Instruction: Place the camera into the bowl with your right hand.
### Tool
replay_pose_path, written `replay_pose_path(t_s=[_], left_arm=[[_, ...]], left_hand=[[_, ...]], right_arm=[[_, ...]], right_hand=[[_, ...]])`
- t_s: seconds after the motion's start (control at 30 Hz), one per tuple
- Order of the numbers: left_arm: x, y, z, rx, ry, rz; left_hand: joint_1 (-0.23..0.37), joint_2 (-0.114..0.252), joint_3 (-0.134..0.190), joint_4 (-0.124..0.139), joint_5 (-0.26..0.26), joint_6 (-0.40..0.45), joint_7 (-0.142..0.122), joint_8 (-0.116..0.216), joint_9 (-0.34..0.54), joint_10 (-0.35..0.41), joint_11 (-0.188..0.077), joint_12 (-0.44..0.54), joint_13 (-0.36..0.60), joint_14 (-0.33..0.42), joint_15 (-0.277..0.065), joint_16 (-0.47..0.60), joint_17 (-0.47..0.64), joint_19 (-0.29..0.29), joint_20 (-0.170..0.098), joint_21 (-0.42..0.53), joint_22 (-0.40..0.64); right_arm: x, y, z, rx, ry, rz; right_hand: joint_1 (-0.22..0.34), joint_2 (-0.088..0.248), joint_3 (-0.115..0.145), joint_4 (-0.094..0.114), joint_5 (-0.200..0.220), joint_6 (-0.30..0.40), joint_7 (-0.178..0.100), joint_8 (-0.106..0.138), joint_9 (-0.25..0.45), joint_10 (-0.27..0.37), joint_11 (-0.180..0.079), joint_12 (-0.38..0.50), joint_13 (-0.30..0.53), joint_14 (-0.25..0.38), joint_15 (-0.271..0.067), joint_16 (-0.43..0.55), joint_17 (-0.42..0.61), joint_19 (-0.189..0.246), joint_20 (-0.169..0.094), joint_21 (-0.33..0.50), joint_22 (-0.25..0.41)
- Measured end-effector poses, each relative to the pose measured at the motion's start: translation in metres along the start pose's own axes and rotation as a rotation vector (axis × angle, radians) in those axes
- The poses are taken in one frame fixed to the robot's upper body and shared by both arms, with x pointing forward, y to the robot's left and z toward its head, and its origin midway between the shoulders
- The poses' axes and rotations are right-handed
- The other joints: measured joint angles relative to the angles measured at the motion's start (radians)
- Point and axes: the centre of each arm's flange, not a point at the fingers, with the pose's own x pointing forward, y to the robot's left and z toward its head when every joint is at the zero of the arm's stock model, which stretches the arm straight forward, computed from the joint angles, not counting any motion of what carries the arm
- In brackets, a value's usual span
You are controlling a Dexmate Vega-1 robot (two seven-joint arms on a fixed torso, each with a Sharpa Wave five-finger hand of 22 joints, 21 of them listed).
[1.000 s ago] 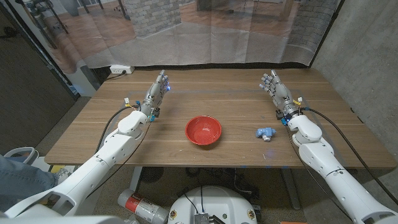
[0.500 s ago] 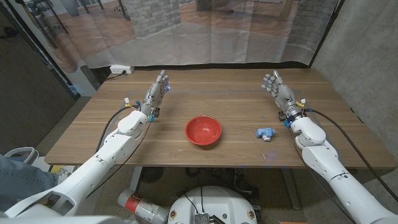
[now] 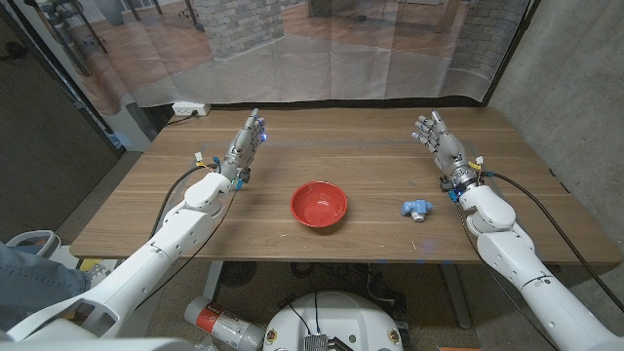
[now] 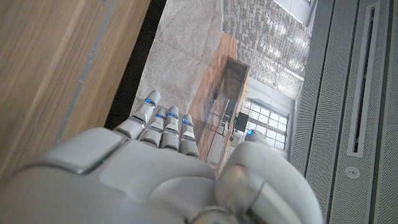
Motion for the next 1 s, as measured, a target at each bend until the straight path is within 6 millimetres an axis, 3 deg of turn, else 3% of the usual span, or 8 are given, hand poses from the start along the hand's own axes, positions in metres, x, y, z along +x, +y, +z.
replay_pose_path(t_s=[0.3, 1.0], left_arm=[[0.001, -0.002, 0.002, -0.001, 0.002, -0.003], [-0.003, -0.005, 0.003, -0.005, 0.004, -0.005]], left_hand=[[0.004, 0.004, 0.0, 0.0, 0.0, 0.007, 0.007, 0.0, 0.0, 0.013, 0.012, 0.0, 0.0, 0.018, 0.007, 0.0, 0.0, 0.0, 0.0, 0.0, 0.0], [0.008, 0.008, -0.004, -0.004, 0.0, 0.016, 0.006, 0.0, 0.0, 0.015, 0.011, 0.0, 0.0, 0.018, 0.007, 0.0, 0.0, 0.0, 0.0, -0.011, 0.0]], right_arm=[[-0.009, 0.0, 0.005, -0.014, -0.017, 0.005], [-0.022, 0.004, 0.014, -0.042, -0.045, 0.028]], right_hand=[[0.005, 0.005, -0.004, -0.004, 0.0, 0.005, -0.005, 0.0, 0.0, 0.0, 0.0, 0.0, 0.0, 0.004, 0.004, 0.0, 0.0, 0.0, 0.0, -0.004, 0.0], [0.01, 0.0, 0.0, -0.008, 0.0, 0.005, -0.005, 0.0, 0.0, 0.0, 0.0, 0.0, 0.0, 0.003, 0.004, 0.0, 0.0, 0.003, 0.004, -0.015, 0.0]])
